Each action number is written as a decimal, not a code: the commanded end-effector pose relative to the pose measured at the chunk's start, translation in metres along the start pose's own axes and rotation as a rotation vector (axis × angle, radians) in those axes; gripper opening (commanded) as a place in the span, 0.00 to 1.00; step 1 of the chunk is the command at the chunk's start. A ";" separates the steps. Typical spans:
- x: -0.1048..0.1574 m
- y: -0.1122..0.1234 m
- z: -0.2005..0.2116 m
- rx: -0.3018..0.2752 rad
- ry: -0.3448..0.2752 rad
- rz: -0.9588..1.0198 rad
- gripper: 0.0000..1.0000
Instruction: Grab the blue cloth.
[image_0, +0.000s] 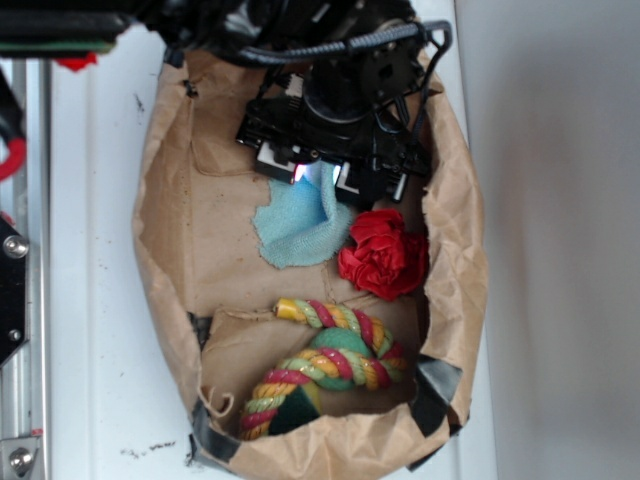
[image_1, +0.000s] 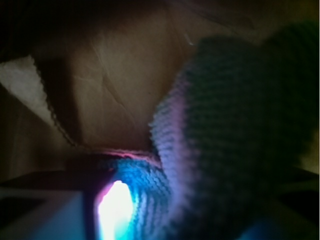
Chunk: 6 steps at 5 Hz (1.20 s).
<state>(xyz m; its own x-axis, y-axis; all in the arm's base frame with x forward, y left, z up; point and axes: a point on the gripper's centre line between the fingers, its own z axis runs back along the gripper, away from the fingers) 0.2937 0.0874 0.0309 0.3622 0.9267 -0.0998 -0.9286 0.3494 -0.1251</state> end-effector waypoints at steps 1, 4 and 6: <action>0.007 0.017 0.048 -0.061 0.033 -0.096 0.00; -0.030 0.031 0.117 -0.066 0.012 -0.400 0.00; -0.092 0.034 0.116 0.002 -0.096 -0.888 0.00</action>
<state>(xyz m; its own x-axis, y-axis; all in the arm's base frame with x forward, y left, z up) 0.2255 0.0238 0.1475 0.9409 0.3259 0.0922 -0.3156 0.9424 -0.1108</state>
